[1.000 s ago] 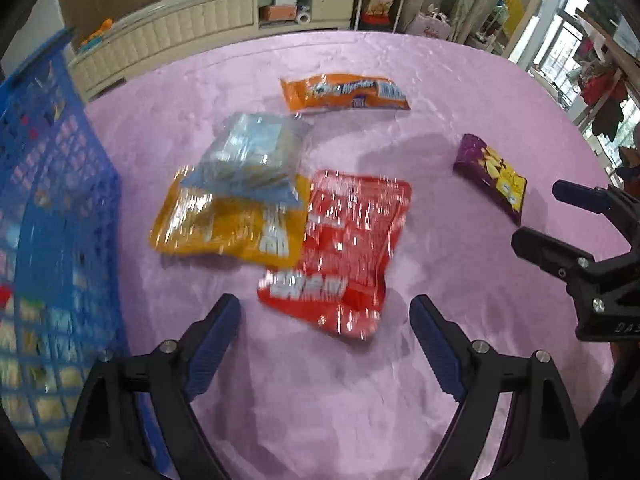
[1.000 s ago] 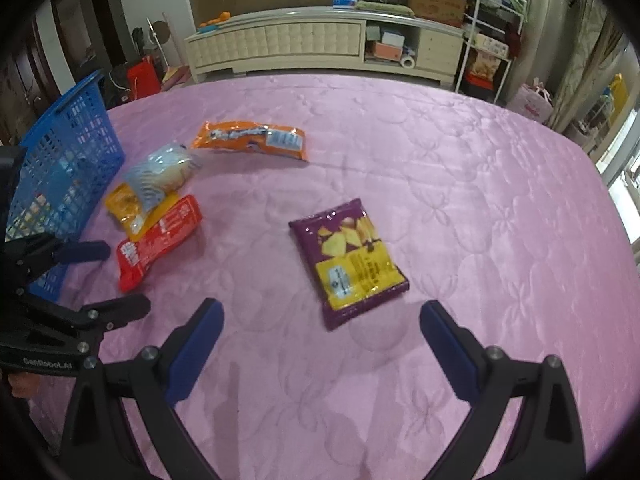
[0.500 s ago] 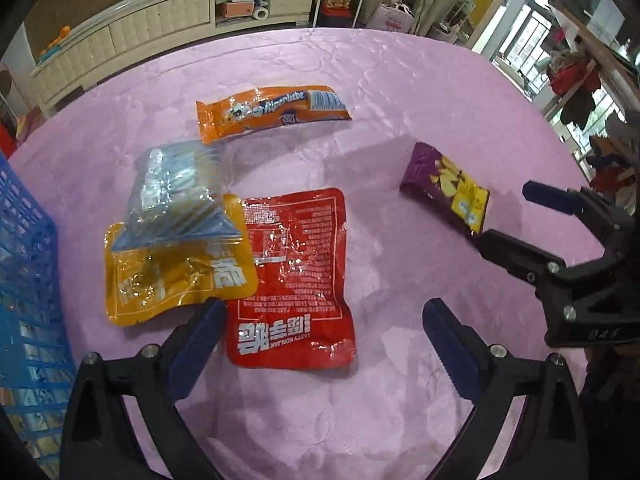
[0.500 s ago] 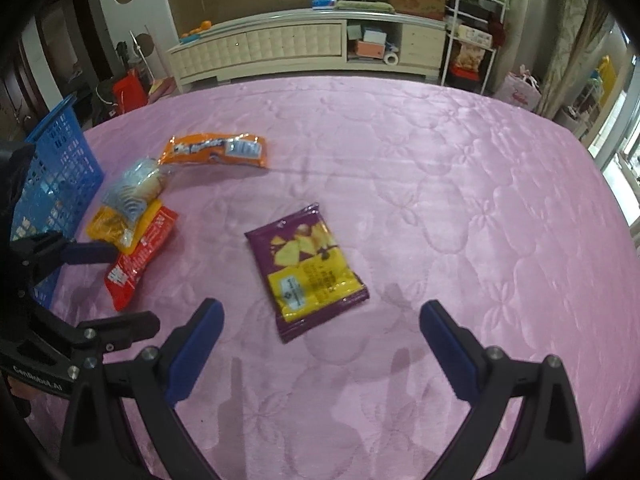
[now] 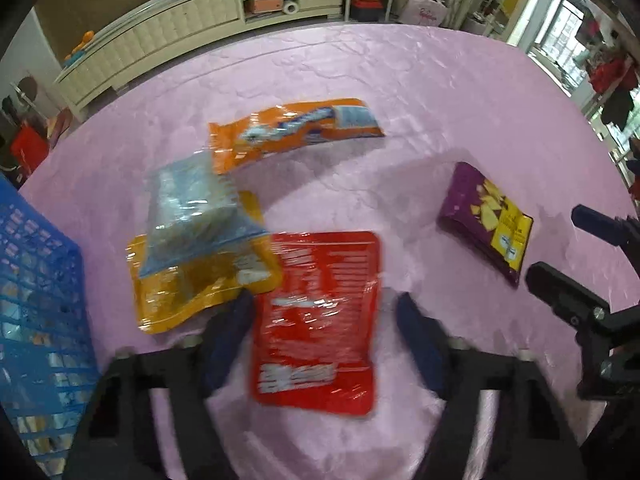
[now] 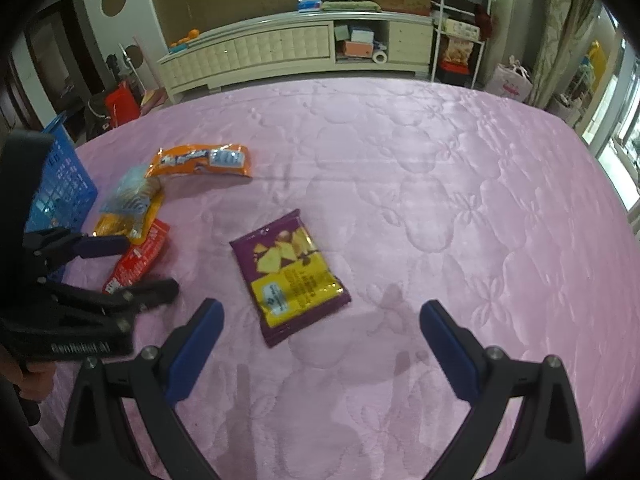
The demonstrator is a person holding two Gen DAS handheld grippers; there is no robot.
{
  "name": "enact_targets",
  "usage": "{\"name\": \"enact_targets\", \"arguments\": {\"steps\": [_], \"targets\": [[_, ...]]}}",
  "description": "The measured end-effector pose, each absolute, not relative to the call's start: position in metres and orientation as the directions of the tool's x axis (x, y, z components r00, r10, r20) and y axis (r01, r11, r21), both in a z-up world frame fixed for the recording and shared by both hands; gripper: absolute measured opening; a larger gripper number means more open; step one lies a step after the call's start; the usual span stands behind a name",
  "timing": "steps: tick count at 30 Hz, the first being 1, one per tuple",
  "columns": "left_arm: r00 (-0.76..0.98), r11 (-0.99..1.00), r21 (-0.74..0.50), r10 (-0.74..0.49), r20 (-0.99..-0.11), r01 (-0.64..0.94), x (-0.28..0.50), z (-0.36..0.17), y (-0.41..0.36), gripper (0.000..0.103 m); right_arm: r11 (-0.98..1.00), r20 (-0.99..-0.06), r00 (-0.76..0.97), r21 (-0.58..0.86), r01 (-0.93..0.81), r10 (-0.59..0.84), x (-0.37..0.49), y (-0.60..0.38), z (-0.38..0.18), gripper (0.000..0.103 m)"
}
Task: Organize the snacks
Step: 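Grasp the red sauce packet with the left gripper, then grasp the purple-and-yellow chip bag with the right gripper while the left holds the red packet, then lift the red packet and chip bag over the blue basket with both grippers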
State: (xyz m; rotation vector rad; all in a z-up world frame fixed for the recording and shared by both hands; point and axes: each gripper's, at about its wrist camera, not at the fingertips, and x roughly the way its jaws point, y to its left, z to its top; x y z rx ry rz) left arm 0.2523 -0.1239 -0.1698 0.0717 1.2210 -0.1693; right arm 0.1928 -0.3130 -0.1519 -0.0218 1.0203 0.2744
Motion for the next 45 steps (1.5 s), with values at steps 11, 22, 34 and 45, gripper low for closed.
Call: {"name": "enact_targets", "arguments": {"steps": [11,22,34,45], "targets": [[0.272,0.978,-0.047,-0.102,-0.957,0.202,0.246,-0.166,-0.125,0.043,0.951,-0.848,0.478,0.091,-0.296,0.230,0.191,-0.305,-0.149,0.100],[0.298,0.977,-0.039,-0.101,-0.949,0.208,0.219,-0.168,-0.131,0.049,0.915,-0.878,0.421,0.043,-0.402,0.226,0.213,-0.295,-0.159,0.100],[0.283,0.984,-0.044,-0.093,-0.954,0.175,0.225,-0.168,-0.124,0.041,0.848,-0.891,0.376,0.021,-0.530,0.256,0.233,-0.266,-0.173,0.092],[0.331,0.984,-0.057,-0.112,-0.937,0.170,0.210,-0.158,-0.131,0.012,0.807,-0.888,0.375,-0.007,-0.591,0.267,0.223,-0.258,-0.166,0.053]]}}
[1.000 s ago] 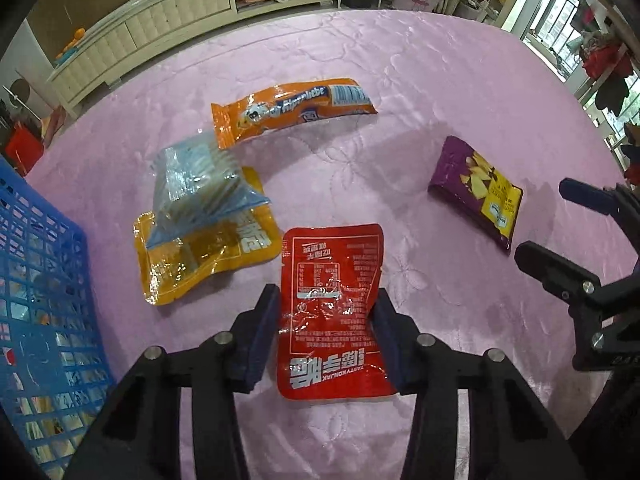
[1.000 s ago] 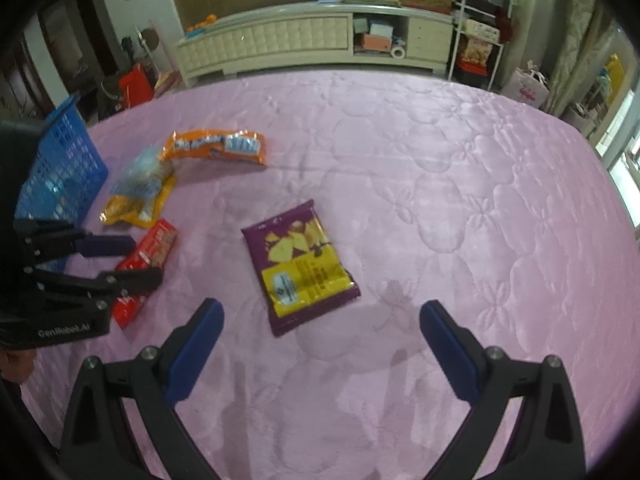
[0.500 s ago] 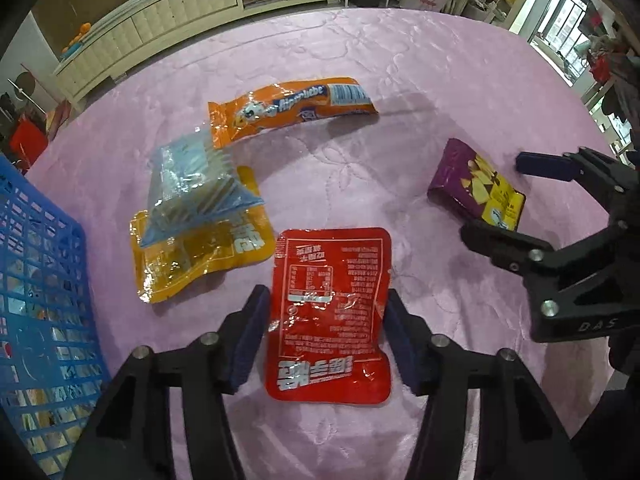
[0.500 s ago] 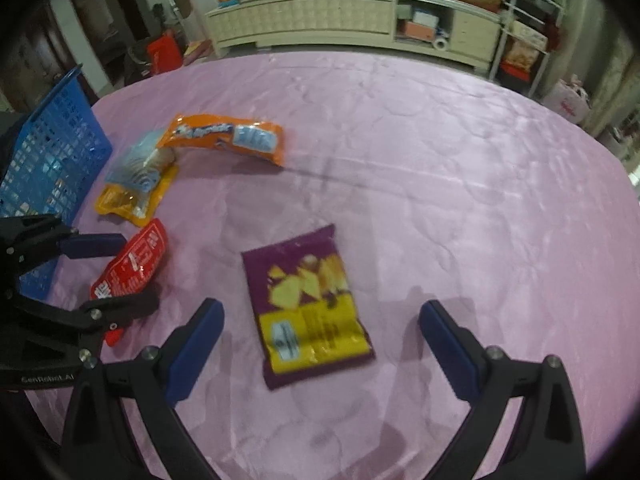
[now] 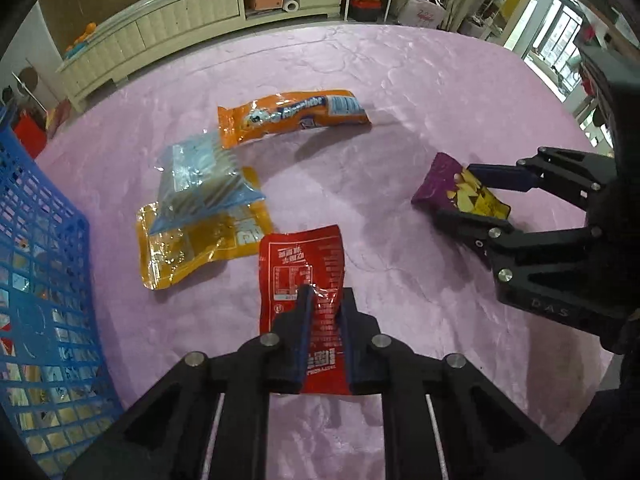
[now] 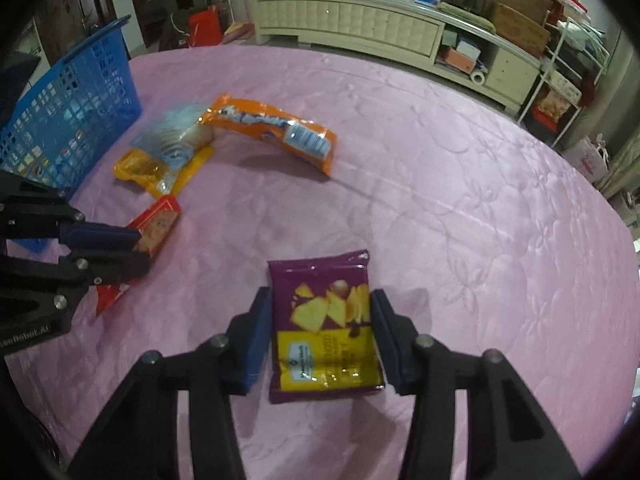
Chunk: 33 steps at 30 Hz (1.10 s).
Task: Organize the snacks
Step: 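Lift the red packet and chip bag over the blue basket with both grippers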
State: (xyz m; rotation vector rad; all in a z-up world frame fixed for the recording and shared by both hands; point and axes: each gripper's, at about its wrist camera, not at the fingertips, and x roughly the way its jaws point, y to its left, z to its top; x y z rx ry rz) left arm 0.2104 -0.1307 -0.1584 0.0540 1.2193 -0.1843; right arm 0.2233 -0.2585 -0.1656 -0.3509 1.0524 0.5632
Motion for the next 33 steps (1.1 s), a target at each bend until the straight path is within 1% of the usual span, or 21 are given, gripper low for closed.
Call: {"name": "enact_targets", "arguments": {"steps": [3,4,7,15,22,27,33], "targets": [[0.337,0.983,-0.077,-0.130,-0.933,0.167,0.209,-0.160,-0.132,0.009,0.812,-0.887,0.380,-0.010,-0.583,0.261,0.216,-0.264,-0.165,0.053],[0.342,0.982,-0.086,-0.140,-0.929,0.169,0.209,-0.158,-0.134,0.006,0.814,-0.886,0.379,-0.003,-0.580,0.267,0.213,-0.265,-0.164,0.053],[0.359,0.982,-0.096,-0.150,-0.921,0.162,0.205,-0.154,-0.130,0.004,0.828,-0.879,0.379,0.030,-0.560,0.289,0.207,-0.271,-0.156,0.053],[0.407,0.985,-0.110,-0.155,-0.900,0.130,0.188,-0.136,-0.117,0.001,0.834,-0.849,0.410,0.063,-0.548,0.334,0.186,-0.265,-0.116,0.053],[0.477,0.986,-0.126,-0.164,-0.863,0.112,0.156,-0.099,-0.095,0.001,0.819,-0.816,0.460,0.028,-0.574,0.350,0.150,-0.248,-0.071,0.053],[0.535,0.985,-0.135,-0.170,-0.828,0.104,0.132,-0.065,-0.078,0.001,0.818,-0.797,0.479,0.031,-0.575,0.367,0.127,-0.234,-0.043,0.053],[0.601,0.986,-0.132,-0.164,-0.782,0.098,0.103,-0.025,-0.054,0.001,0.808,-0.752,0.521,0.025,-0.589,0.403,0.098,-0.215,-0.005,0.053]]}}
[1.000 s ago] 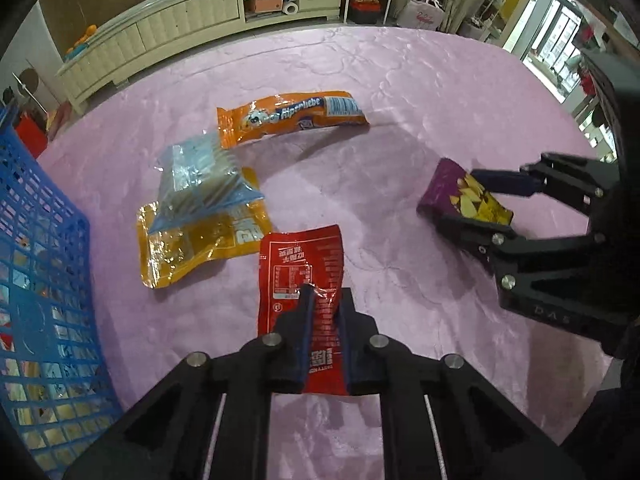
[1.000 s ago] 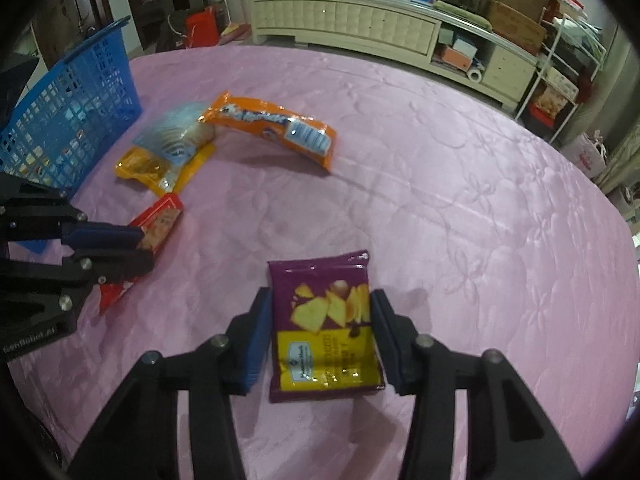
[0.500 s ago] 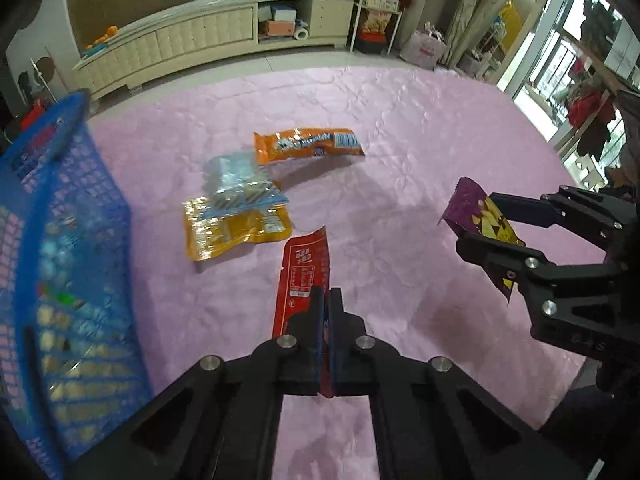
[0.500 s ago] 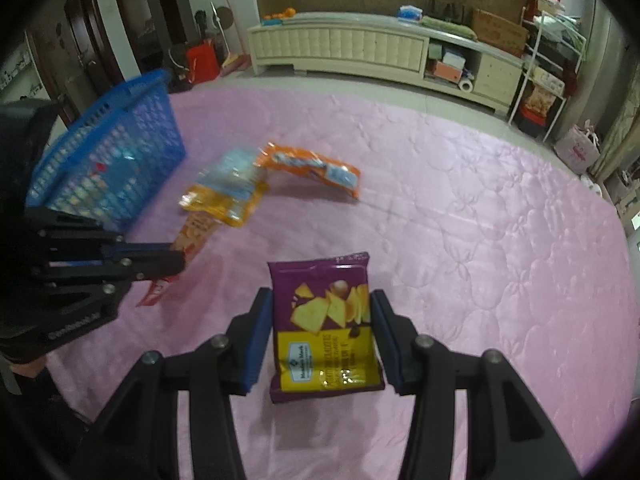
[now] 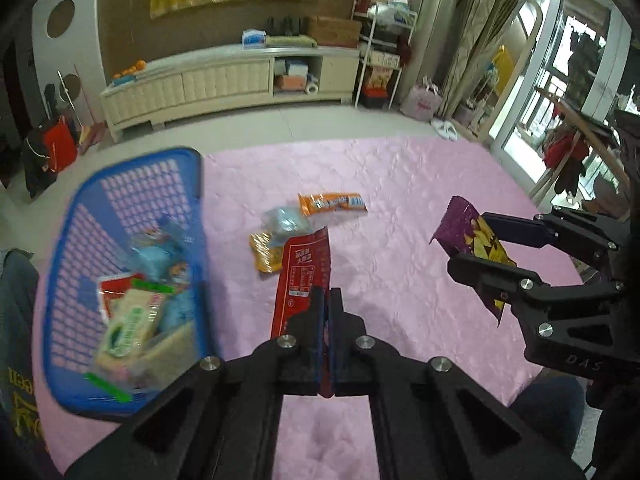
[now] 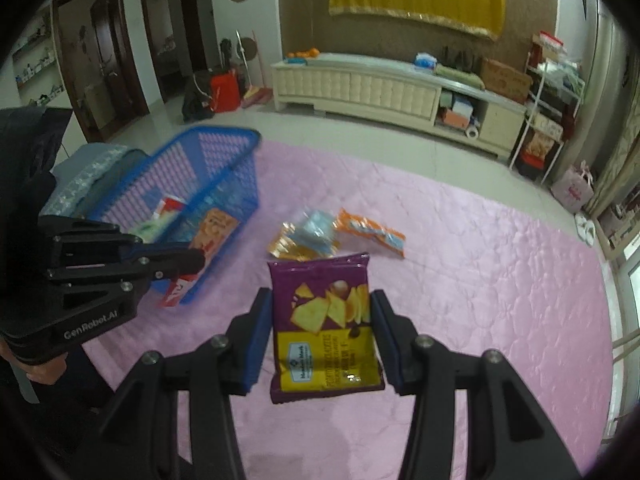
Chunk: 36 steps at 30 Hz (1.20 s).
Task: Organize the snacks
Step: 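Lift the red packet and chip bag over the blue basket with both grippers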
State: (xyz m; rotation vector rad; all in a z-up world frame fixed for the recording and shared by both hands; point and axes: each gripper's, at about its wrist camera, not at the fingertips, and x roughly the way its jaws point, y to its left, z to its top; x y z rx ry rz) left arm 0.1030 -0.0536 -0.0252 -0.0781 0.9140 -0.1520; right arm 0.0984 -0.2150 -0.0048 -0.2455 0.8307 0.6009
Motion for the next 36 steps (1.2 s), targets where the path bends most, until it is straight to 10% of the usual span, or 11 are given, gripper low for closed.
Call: {"name": "enact_targets", "arguments": {"steps": [36], "targets": [[0.649,0.992,-0.125,-0.119,-0.751,0.038,0.066,-0.004,0.124,0.001,0.706,-0.780,0.421,0.038,-0.708,0.464,0.115,-0.022,-0.017,0.053]]}}
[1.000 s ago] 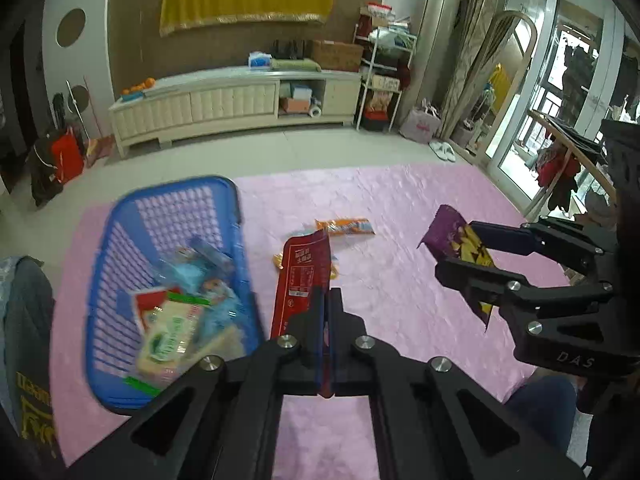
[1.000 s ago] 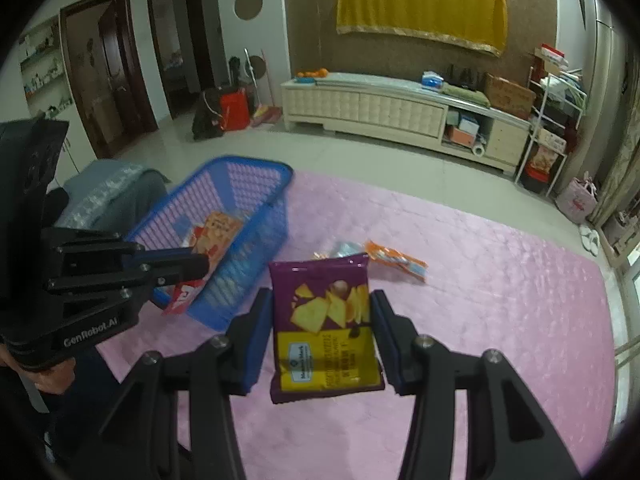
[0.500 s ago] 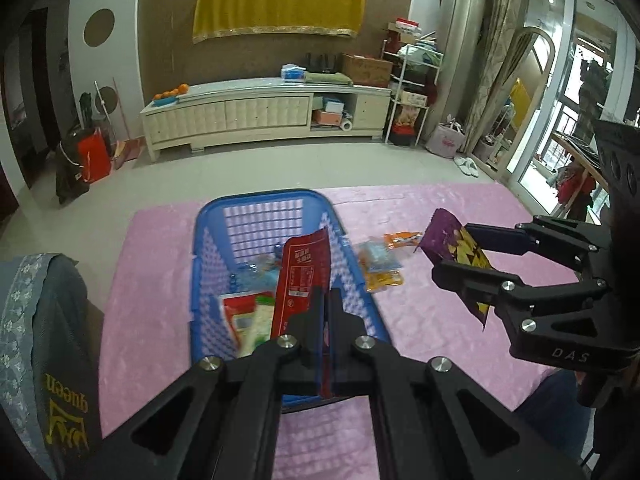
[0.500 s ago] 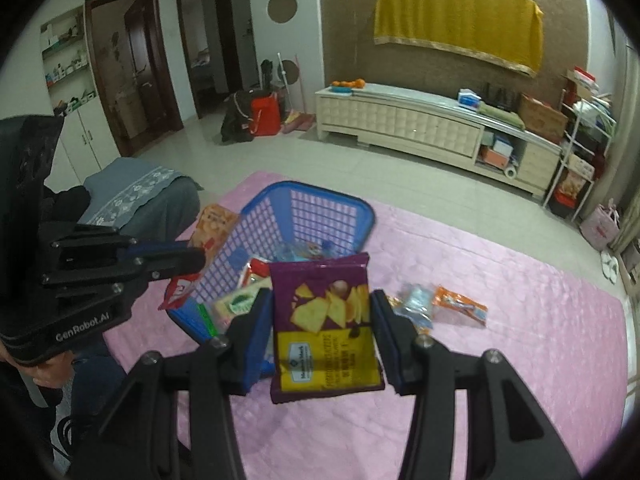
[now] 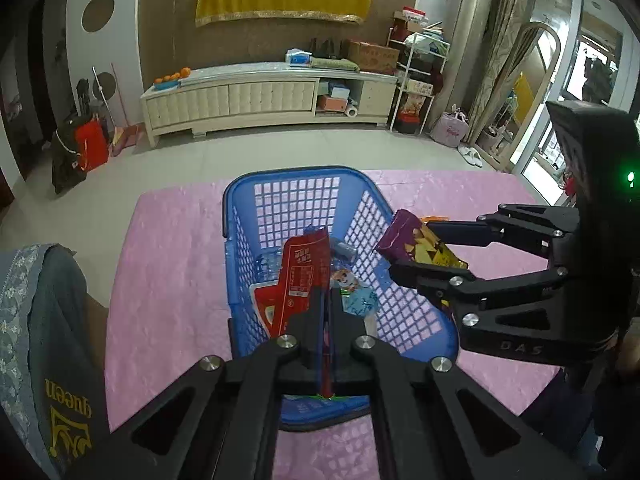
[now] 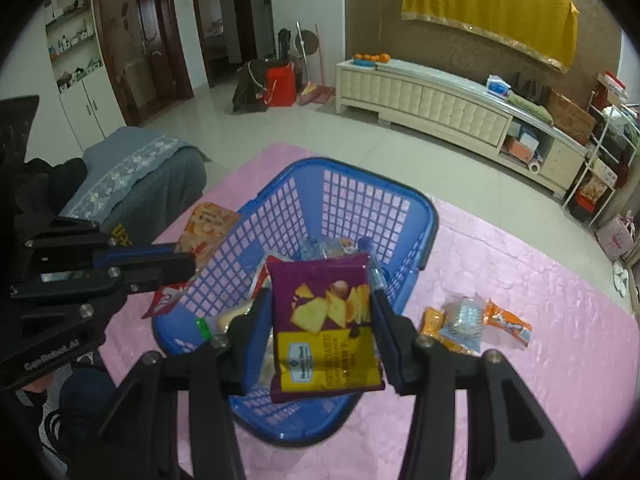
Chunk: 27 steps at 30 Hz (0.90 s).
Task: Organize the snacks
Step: 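Lift the red packet and chip bag over the blue basket with both grippers, then open the right gripper to drop the chip bag while the left drops the red packet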
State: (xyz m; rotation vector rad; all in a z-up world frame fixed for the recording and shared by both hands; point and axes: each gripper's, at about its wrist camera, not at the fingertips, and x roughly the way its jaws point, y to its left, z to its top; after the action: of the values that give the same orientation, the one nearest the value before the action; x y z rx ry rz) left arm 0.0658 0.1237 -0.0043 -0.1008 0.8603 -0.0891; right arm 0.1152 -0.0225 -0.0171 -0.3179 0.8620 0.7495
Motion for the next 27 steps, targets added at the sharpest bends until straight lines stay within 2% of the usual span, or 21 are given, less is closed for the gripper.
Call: {"name": "enact_targets", "arguments": {"steps": [8,17,18,21,23,27], "targets": [[0.634,0.990,-0.125,-0.133,-0.761,0.059,0.087,-0.016,0.129,0.001,0.710,-0.805,0.402,0.033,-0.703,0.436,0.136,-0.007,-0.037,0.053],[0.646,0.992,-0.122,-0.115,-0.754,0.034,0.097,-0.022,0.139,0.001,0.712,-0.793,0.445,-0.020,-0.702,0.417,0.157,0.003,-0.044,0.054],[0.644,0.992,-0.121,-0.112,-0.756,0.030,0.097,-0.022,0.138,0.001,0.718,-0.791,0.456,-0.031,-0.695,0.408,0.159,0.005,-0.045,0.059],[0.636,0.993,-0.120,-0.104,-0.765,0.018,0.093,-0.023,0.136,0.001,0.725,-0.781,0.480,-0.052,-0.687,0.399,0.158,0.006,-0.046,0.095],[0.632,0.993,-0.114,-0.104,-0.768,0.025,0.088,-0.022,0.132,0.001,0.716,-0.778,0.480,-0.056,-0.696,0.406,0.153,0.004,-0.045,0.101],[0.622,0.994,-0.109,-0.093,-0.778,0.013,0.083,-0.019,0.127,0.001,0.731,-0.769,0.499,-0.062,-0.679,0.399,0.143,-0.006,-0.038,0.103]]}}
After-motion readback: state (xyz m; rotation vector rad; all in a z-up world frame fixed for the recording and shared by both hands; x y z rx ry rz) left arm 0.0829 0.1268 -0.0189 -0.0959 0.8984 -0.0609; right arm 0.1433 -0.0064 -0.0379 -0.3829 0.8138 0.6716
